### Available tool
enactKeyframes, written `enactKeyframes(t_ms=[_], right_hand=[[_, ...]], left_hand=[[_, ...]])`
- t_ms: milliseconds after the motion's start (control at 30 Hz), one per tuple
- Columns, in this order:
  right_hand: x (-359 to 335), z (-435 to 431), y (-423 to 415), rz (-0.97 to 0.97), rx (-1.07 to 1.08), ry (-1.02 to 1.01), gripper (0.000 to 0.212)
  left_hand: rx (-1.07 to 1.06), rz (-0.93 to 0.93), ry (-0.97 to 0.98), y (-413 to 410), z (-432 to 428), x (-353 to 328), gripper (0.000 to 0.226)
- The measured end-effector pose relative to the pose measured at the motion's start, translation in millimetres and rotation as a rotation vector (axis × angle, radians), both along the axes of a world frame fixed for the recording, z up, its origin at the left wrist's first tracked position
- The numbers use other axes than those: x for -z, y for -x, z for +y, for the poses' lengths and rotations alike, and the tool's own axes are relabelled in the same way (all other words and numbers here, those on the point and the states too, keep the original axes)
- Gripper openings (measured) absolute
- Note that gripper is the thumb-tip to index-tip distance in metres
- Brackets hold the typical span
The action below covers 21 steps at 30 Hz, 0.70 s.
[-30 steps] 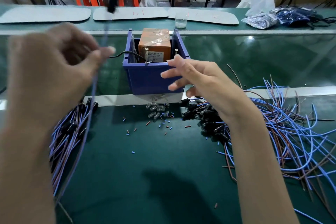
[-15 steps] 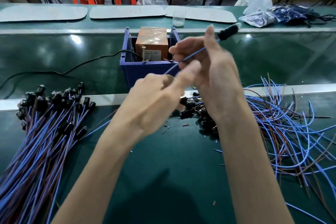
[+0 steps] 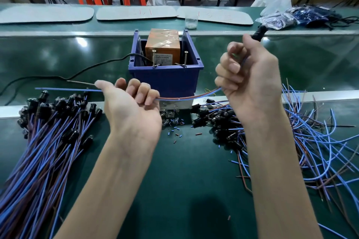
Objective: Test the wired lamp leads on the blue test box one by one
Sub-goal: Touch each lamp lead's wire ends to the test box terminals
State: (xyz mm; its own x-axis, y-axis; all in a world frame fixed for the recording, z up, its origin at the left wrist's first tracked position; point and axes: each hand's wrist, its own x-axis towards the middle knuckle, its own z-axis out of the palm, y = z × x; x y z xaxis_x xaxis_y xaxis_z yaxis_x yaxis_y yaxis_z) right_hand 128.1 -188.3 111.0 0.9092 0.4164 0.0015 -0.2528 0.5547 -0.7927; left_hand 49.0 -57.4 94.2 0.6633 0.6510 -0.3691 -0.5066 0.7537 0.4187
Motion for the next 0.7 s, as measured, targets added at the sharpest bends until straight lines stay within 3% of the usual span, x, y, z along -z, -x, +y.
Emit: enactKeyframes(t_ms=[133,233,500,600,700], right_hand=[[1.1,0.1,0.6,-0.047,0.005,0.196,0.036],[2.4,-0.4,3.2,-0.124,0.068,0.294,0.048],[6.1,-12.7,-6.2,-0.166,0.159,0.331,0.059],[9.5,-15.8,-11.4,-0.167,0.159,0.333,0.060],[11.9,-14.6,-12.5,-0.206,0.173,0.326,0.056]], left_hand=[[-0.021,0.005,-0.102,1.3,0.9,3.0,0.042],[-0.051,0.029,-0.203,-1.0,2.8,7.4,0.034],[-0.186,0.095,-0.204,-7.1,37.0,13.3,0.029],[-0.111,0.140,-0.340,-9.5,37.0,18.2,0.040],[0.112,0.170,-0.630,-14.0,26.4,24.1,0.040]])
